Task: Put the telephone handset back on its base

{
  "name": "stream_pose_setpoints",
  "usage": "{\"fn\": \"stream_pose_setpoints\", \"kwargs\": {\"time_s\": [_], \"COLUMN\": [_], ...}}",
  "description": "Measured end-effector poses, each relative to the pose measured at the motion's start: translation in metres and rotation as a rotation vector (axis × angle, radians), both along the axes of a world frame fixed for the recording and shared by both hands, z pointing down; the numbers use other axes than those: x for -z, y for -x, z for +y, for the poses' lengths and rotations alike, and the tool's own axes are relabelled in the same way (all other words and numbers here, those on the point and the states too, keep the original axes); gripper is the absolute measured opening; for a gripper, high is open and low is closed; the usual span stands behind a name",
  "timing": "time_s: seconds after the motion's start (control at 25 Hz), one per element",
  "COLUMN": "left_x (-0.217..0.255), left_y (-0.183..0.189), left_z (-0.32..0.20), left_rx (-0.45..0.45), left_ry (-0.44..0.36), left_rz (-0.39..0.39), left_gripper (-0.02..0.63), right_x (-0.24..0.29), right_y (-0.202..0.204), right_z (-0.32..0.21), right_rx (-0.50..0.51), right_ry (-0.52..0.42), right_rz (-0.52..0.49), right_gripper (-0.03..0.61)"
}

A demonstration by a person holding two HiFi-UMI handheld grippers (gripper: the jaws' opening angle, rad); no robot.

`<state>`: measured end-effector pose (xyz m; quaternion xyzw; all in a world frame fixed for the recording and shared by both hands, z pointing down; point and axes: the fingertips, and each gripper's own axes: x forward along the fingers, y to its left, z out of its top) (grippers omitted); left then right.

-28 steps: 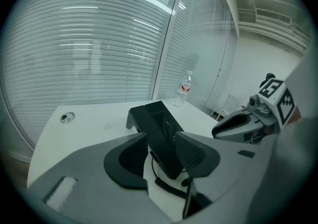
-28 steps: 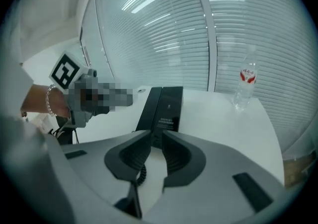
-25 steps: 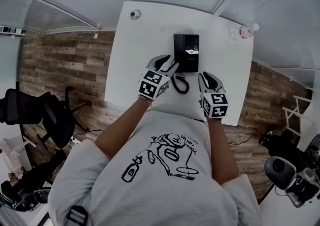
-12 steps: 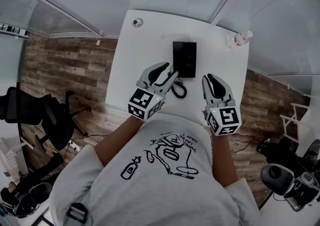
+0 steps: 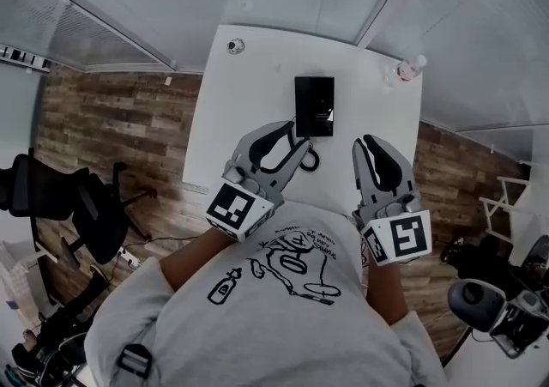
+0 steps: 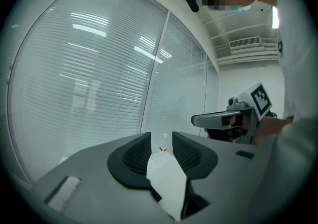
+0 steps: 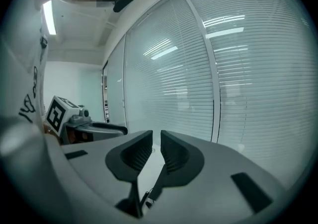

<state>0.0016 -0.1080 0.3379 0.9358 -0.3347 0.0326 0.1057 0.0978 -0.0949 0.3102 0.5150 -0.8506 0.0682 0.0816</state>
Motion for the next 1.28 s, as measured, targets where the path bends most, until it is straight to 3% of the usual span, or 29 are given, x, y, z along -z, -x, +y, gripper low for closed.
{"fn": "stream_pose_setpoints", "kwargs": {"time_s": [0.52,1.28], "left_x": [0.057,0.053], "left_y": [0.000,0.002], "left_z": [0.023,0.018], "left_rx": [-0.021,-0.038], "left_ry": [-0.059,-0.045], "left_rz": [0.062,0.030], "left_gripper": [0.126,0.124], "right_x": [0.048,0.054], "right_y": [0.007,0.016], "right_z": [0.029,0.024], "right_rx": [-0.020,-0.016], "right_ry": [-0.059,-0.069], "right_rz": [-0.007,0.020], "right_gripper": [0.040,0.034]}}
